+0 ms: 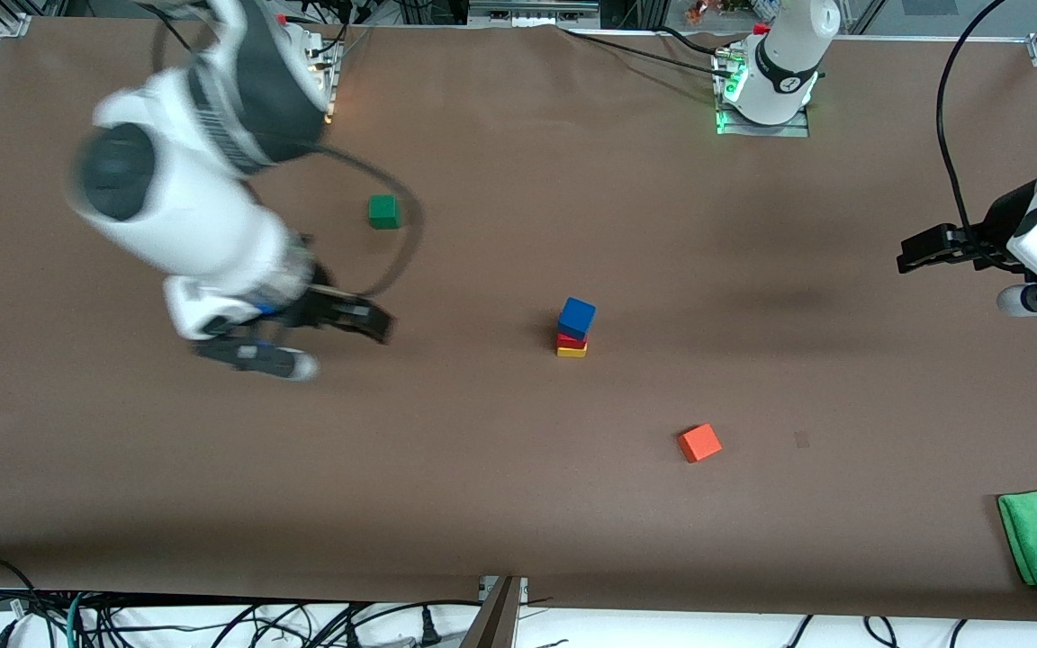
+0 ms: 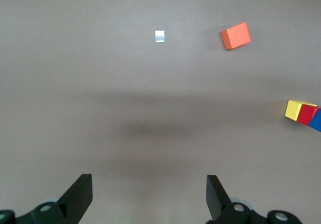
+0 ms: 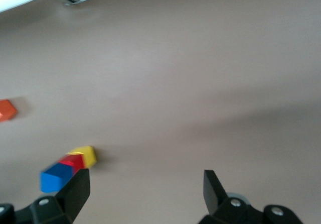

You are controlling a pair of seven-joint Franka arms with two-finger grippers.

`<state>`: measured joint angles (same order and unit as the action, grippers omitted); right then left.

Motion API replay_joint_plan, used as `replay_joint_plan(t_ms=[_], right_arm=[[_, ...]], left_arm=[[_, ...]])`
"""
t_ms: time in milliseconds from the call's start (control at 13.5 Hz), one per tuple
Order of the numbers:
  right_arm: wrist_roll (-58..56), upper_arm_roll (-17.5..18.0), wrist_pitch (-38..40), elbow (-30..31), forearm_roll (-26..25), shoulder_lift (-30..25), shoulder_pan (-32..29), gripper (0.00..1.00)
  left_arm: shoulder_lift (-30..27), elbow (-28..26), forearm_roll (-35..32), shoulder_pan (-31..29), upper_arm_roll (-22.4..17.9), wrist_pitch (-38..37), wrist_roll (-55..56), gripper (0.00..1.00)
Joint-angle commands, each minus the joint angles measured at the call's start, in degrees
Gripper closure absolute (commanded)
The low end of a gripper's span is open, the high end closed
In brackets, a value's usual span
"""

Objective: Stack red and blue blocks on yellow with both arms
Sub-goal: 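Open the right gripper and draw it back from the stack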

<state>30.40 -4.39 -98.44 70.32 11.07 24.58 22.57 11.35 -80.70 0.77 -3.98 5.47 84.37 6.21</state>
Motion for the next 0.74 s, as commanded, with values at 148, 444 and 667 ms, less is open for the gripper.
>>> replay_joint_plan(t_ms=[148, 444, 667], right_arm=[[-14.2, -6.14, -0.44, 26.25, -1.83, -22.36, -0.59, 0.0], [-17.91, -7.21, 0.35, 26.71, -7.9, -23.79, -0.59, 0.0], [-18.79, -7.21, 0.44, 23.65, -9.66, -22.21, -0.68, 0.0]], left_arm=[[0.77, 1.86, 0.63, 0.03, -0.02, -0.62, -0.41, 0.0], [0.77, 1.86, -1.9, 0.12, 0.24, -0.62, -0.49, 0.0], [0.77, 1.86, -2.18, 0.38, 0.51, -0.62, -0.41, 0.0]])
